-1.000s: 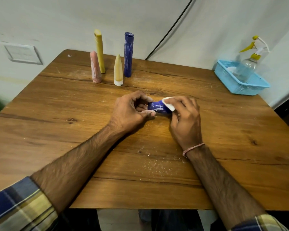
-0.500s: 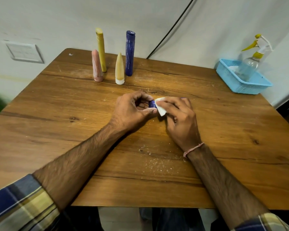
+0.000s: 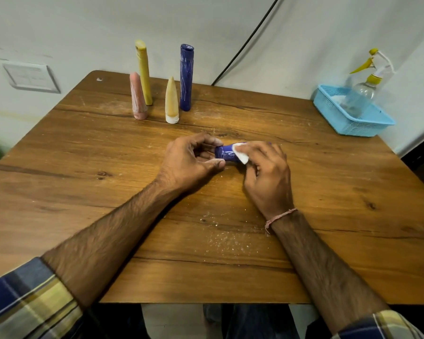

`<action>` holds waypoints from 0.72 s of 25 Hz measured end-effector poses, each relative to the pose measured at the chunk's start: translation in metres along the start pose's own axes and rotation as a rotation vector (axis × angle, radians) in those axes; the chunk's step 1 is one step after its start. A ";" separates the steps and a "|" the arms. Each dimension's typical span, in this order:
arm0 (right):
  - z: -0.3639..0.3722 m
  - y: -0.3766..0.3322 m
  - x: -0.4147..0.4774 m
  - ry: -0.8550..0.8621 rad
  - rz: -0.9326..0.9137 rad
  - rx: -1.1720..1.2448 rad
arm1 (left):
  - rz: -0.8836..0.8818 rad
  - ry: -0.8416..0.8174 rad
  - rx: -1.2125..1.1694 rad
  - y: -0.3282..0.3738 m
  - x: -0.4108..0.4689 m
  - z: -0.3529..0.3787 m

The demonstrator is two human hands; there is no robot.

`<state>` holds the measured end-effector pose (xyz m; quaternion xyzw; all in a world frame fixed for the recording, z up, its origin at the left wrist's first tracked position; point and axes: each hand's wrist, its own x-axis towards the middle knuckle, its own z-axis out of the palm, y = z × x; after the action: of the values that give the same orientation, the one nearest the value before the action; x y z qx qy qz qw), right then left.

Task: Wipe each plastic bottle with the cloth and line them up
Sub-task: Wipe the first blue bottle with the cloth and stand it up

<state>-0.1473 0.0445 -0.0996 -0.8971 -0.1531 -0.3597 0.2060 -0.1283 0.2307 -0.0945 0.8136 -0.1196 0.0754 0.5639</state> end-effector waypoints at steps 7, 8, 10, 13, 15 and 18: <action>0.001 -0.007 -0.002 -0.047 -0.087 0.024 | -0.006 0.011 -0.029 -0.001 0.000 0.000; 0.000 -0.002 0.000 -0.008 -0.014 0.001 | -0.011 0.007 -0.006 -0.001 0.000 0.000; -0.001 0.001 0.000 0.014 0.038 -0.010 | -0.015 0.009 0.009 0.001 0.000 -0.001; 0.001 -0.008 -0.003 -0.078 -0.125 0.039 | -0.014 0.018 -0.049 0.003 -0.002 -0.001; 0.000 -0.007 -0.002 -0.053 -0.077 -0.007 | -0.010 0.022 -0.018 0.003 -0.002 -0.001; -0.001 0.000 0.000 0.022 0.085 -0.053 | -0.011 0.019 0.079 0.002 0.000 -0.001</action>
<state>-0.1473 0.0441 -0.0990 -0.9038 -0.1031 -0.3646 0.1990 -0.1291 0.2307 -0.0924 0.8351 -0.1069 0.0846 0.5329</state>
